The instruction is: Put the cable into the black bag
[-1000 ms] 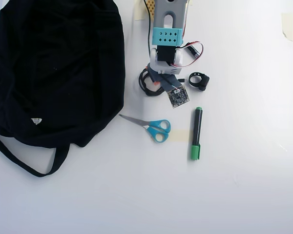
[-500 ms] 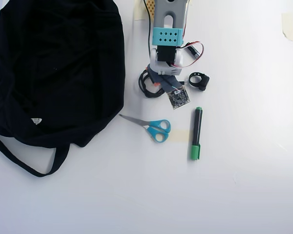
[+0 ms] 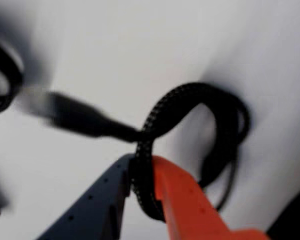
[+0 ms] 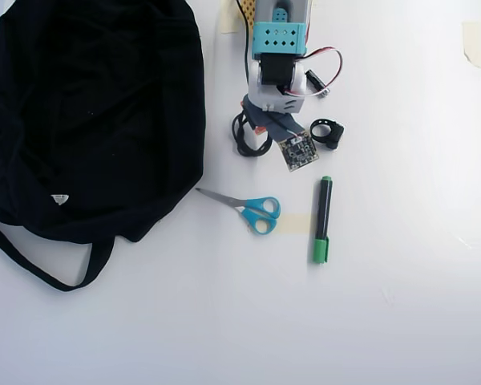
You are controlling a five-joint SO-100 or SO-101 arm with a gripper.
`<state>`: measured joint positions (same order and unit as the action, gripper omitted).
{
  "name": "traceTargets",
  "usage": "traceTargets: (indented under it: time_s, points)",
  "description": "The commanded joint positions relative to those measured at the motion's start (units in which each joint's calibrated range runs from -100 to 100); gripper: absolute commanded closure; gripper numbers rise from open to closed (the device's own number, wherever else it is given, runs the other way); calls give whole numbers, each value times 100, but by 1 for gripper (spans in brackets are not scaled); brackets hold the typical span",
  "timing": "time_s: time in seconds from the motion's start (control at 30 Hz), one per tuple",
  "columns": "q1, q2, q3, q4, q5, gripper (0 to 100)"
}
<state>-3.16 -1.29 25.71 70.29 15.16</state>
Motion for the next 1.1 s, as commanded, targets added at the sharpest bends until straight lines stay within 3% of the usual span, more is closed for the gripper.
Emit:
traceTargets:
  time_s: [0.0, 0.73, 1.07]
  points:
    - [-51, -585, -235, 206, -6, 98]
    - [32, -2129, -235, 525, -12, 98]
    - [32, -2386, -235, 499, -824, 98]
